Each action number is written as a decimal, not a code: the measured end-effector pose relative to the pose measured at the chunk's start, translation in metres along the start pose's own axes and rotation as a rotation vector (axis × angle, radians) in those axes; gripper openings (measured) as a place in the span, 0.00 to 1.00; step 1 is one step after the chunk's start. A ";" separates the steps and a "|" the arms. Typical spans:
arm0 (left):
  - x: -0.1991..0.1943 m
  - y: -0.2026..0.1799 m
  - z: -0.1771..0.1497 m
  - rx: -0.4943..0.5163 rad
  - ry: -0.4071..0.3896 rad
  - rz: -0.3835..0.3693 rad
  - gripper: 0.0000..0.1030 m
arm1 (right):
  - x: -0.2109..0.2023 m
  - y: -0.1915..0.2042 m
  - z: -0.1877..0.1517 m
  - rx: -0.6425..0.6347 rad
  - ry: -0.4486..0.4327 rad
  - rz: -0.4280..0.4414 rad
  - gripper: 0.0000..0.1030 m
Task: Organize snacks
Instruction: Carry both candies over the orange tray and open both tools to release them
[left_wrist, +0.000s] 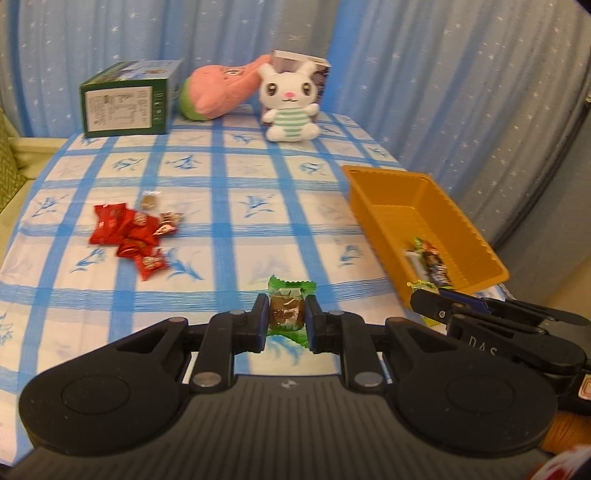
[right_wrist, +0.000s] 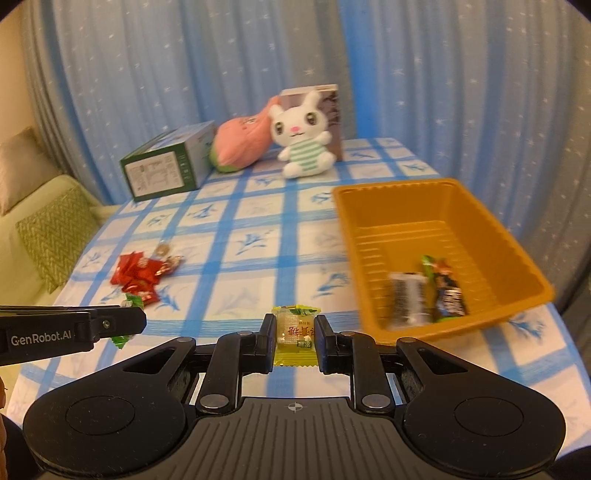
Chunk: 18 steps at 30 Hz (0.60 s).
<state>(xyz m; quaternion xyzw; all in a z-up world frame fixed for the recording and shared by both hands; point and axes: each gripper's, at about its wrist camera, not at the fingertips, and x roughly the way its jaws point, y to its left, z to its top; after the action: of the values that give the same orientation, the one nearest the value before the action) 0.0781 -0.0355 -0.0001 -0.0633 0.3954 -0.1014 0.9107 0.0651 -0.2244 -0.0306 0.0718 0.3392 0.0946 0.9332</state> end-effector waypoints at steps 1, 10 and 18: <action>0.000 -0.005 0.001 0.007 0.000 -0.005 0.17 | -0.003 -0.005 0.000 0.007 -0.004 -0.007 0.21; 0.008 -0.044 0.008 0.060 0.005 -0.054 0.17 | -0.019 -0.043 0.005 0.069 -0.020 -0.068 0.21; 0.016 -0.069 0.012 0.095 0.012 -0.076 0.17 | -0.026 -0.064 0.007 0.101 -0.030 -0.097 0.21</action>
<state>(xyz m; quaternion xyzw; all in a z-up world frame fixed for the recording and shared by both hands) 0.0878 -0.1058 0.0103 -0.0346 0.3928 -0.1549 0.9058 0.0585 -0.2928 -0.0220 0.1037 0.3326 0.0309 0.9368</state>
